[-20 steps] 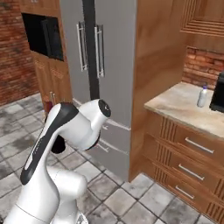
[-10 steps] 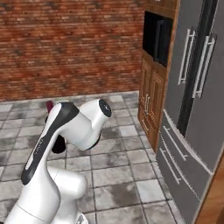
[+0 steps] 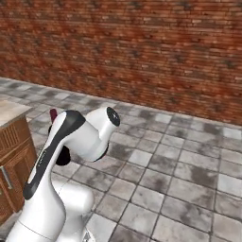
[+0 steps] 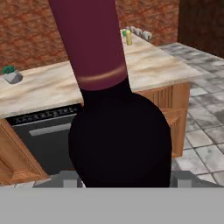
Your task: Place the drinks on the dining counter in a tight cluster.
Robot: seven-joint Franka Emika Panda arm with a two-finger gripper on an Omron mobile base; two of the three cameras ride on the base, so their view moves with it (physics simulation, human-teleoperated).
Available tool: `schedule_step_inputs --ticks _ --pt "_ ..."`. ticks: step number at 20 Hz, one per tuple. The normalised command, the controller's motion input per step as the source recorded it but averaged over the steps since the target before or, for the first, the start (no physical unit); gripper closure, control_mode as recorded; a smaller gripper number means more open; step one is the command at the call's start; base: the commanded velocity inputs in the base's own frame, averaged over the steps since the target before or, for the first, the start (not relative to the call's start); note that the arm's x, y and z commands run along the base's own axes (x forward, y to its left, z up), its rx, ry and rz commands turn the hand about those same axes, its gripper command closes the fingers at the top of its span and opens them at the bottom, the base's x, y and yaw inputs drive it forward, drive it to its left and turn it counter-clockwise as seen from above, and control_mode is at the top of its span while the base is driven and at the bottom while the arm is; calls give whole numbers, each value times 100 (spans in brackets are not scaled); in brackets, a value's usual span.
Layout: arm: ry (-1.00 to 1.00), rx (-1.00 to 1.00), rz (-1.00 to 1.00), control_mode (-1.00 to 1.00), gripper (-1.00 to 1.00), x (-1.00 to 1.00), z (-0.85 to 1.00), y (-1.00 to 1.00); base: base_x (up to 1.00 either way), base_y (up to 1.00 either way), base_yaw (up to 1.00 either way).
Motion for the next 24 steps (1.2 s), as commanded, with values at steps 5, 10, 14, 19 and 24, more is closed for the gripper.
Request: schedule_step_inputs --ticks 5,10,14,19,24 --pt "0 0 0 100 100 0 0 0 95 -67 55" --pt "0 0 0 100 100 0 0 0 100 -74 40" --pt "0 0 0 100 100 0 0 0 100 -100 44" --pt "0 0 0 100 100 0 0 0 100 -100 44" --pt "0 0 0 100 100 0 0 0 100 -82 41"
